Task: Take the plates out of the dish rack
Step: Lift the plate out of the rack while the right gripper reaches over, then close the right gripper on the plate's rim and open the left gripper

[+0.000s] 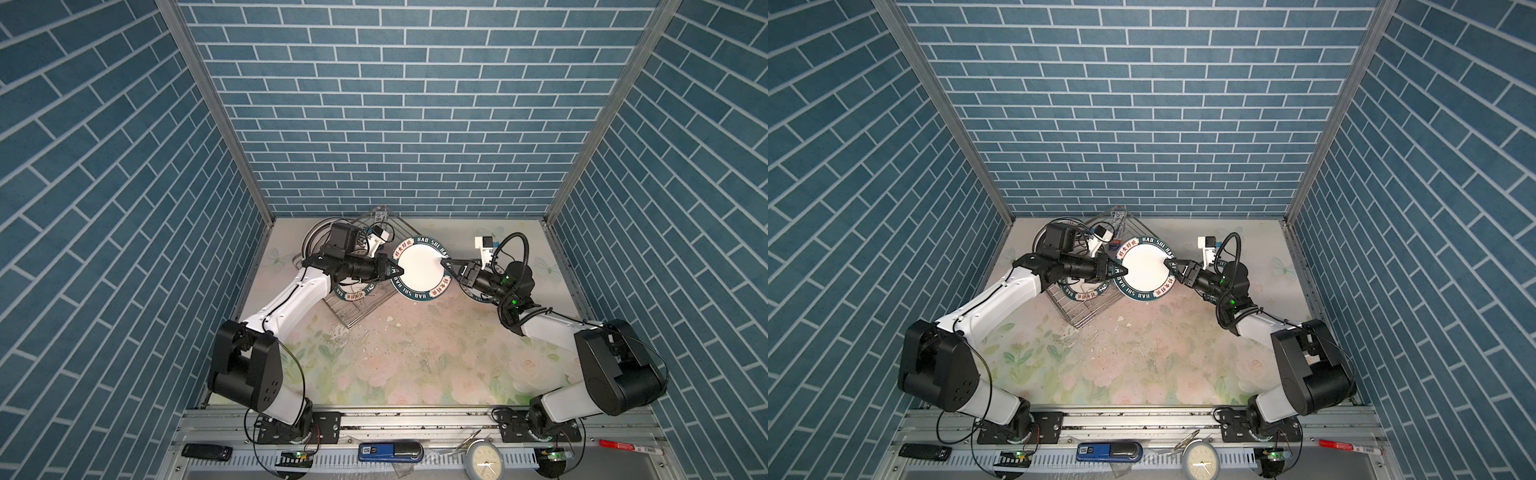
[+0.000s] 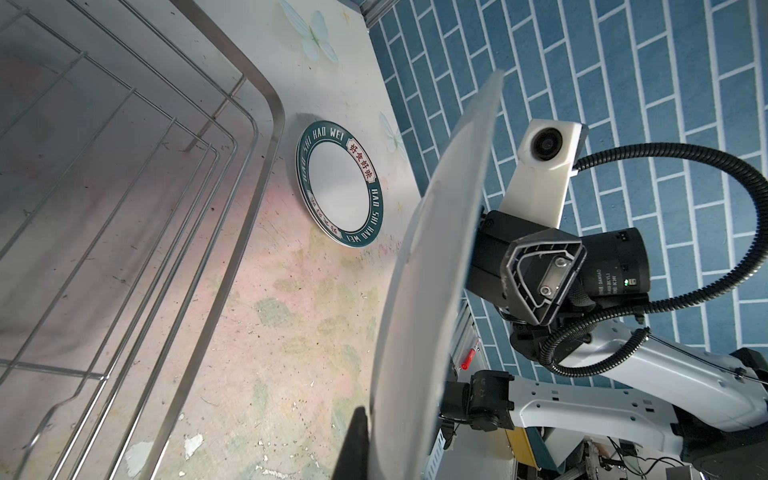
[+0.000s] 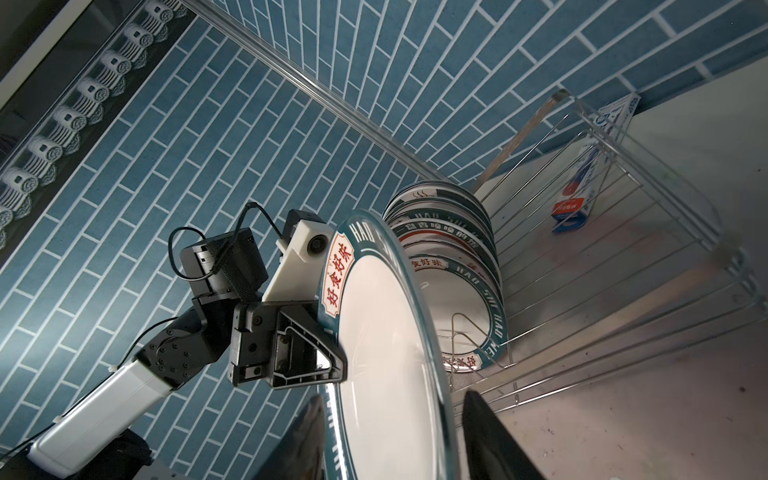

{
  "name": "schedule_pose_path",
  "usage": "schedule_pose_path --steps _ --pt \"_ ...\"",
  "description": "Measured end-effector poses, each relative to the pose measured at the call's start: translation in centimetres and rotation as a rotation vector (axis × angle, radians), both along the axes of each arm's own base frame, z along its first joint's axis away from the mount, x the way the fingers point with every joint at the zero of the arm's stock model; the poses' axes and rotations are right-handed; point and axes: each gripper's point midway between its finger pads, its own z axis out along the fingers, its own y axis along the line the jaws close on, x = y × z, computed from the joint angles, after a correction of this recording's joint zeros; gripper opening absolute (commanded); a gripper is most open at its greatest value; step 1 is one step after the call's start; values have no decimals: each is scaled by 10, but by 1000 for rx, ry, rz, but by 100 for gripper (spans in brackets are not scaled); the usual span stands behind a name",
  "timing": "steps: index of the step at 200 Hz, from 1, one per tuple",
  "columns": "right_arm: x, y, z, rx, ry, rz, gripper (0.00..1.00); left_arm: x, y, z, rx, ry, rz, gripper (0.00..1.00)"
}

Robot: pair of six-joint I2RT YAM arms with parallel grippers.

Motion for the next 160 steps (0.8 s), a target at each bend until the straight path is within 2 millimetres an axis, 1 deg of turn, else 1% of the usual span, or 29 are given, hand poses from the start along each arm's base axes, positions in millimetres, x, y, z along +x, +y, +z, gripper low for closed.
schedule_pose_path --steps 51,75,97,104,114,121,137,160 --pt "-3 6 -9 -25 28 27 28 -2 -4 0 3 6 -21 0" --pt "-3 8 -13 -34 31 33 15 -3 -5 0 0 7 -33 0" --pt "-4 8 -14 -27 47 43 9 -4 -5 1 4 5 -37 0" --pt "-4 9 -12 -22 49 50 5 -4 -4 0 4 9 -37 0" --pt "-5 9 -11 -18 50 56 0 -4 -2 1 2 11 -40 3" --pt "-5 9 -11 -18 49 58 0 -5 -3 1 0 10 -43 5" --pt "-6 9 -10 -18 49 61 0 -5 -3 1 0 12 -45 8" --pt "-7 11 -8 -22 33 72 0 -4 -2 -1 15 8 -39 29"
